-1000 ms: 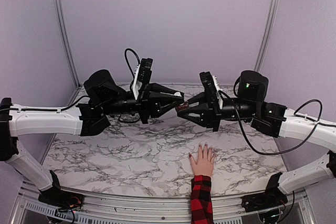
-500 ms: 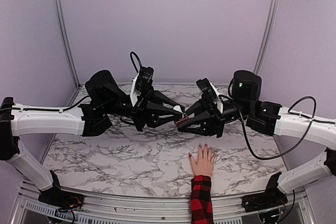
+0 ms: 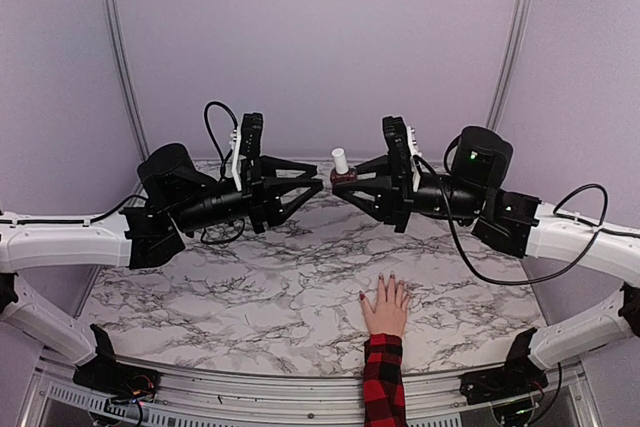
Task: Paint the nails
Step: Screw the nail polish bottle cap onto the nail polish bottle.
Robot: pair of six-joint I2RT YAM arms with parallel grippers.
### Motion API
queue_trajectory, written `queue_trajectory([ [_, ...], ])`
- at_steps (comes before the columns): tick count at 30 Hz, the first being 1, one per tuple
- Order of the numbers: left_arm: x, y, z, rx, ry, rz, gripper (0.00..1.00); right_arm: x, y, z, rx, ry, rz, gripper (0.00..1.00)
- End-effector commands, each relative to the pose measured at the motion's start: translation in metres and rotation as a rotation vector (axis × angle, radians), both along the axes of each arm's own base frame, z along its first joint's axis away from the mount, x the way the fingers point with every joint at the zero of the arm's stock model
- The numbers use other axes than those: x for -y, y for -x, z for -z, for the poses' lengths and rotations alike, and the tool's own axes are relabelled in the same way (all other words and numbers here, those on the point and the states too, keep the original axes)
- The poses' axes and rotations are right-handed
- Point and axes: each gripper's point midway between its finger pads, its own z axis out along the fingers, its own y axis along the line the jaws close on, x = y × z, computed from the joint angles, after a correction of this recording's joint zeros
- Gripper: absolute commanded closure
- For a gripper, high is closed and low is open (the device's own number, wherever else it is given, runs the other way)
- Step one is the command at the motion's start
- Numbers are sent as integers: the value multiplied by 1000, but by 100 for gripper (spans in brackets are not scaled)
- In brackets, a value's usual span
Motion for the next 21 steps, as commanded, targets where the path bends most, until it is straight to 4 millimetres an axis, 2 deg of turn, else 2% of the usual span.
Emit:
queue_trajectory([
  [1,-11,-26,-6,-46,26,-169,60,17,-51,-6,8,-38,323,100],
  [5,-7,-35,-10,-95,54,-228,60,23,-68,1,12,-17,479,100],
  [7,1,-38,-8,-136,61,-228,60,24,-75,6,23,2,561,100],
  [12,14,-46,-6,-191,76,-264,60,16,-78,20,52,64,665,100],
  [21,22,-61,3,-262,93,-325,60,3,-74,32,81,120,710,100],
])
